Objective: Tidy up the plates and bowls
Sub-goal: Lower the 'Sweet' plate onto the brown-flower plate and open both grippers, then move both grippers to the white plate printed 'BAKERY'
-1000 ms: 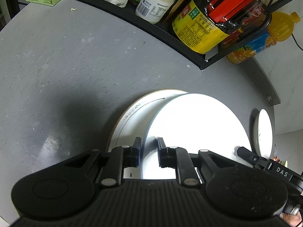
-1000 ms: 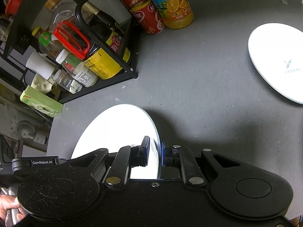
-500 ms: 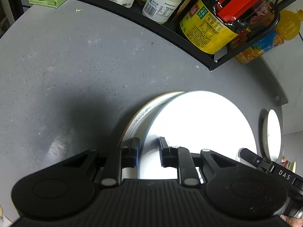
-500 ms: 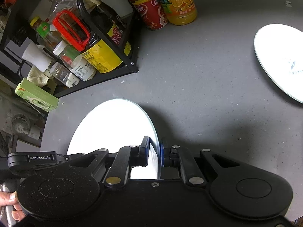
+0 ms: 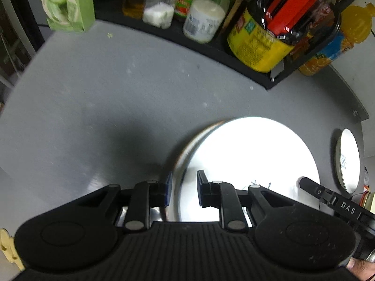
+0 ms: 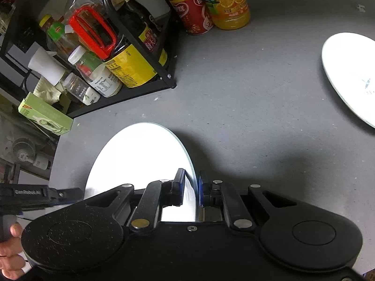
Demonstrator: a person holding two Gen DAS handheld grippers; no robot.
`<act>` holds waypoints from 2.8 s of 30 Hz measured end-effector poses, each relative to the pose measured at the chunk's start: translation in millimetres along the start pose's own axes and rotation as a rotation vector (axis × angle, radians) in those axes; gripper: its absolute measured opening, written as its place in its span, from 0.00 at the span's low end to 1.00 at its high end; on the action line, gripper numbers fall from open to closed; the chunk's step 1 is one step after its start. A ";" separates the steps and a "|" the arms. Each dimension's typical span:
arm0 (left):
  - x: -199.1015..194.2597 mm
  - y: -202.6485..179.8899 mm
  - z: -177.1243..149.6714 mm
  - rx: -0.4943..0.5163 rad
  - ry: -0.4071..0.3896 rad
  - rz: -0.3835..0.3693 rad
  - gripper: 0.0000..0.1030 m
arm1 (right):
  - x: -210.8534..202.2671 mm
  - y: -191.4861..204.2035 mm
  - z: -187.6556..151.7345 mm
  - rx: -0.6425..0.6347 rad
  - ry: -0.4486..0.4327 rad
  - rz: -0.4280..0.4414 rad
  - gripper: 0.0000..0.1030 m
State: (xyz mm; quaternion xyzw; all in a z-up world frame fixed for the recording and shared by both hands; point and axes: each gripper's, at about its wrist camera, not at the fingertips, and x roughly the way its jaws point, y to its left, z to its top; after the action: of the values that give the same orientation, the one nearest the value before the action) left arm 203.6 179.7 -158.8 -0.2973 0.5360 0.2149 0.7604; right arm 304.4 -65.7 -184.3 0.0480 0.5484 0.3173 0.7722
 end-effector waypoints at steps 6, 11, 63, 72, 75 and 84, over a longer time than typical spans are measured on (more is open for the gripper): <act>-0.9 1.3 1.8 0.043 -0.027 0.064 0.37 | 6.9 6.4 -3.7 -0.030 0.006 -0.064 0.15; 15.0 14.7 -4.8 0.006 0.019 0.035 0.37 | 14.4 7.0 -11.6 -0.034 0.013 -0.080 0.16; -5.8 -97.1 1.5 0.187 -0.031 -0.083 0.65 | -69.9 -18.4 10.4 -0.042 -0.133 -0.113 0.76; 1.6 -151.6 2.4 0.234 -0.019 -0.130 0.65 | -85.4 -54.7 39.6 -0.016 -0.156 -0.147 0.76; 4.9 -168.2 6.0 0.244 -0.015 -0.137 0.65 | -89.0 -69.1 49.9 -0.005 -0.156 -0.159 0.76; 22.6 -215.3 17.0 0.254 -0.005 -0.148 0.65 | -97.3 -120.5 78.1 0.037 -0.135 -0.194 0.76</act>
State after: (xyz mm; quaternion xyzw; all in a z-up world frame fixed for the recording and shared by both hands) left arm 361.7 34.1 -128.2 -0.2372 0.5336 0.0894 0.8069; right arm 406.5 -192.8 -125.0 0.0304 0.5028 0.2270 0.8335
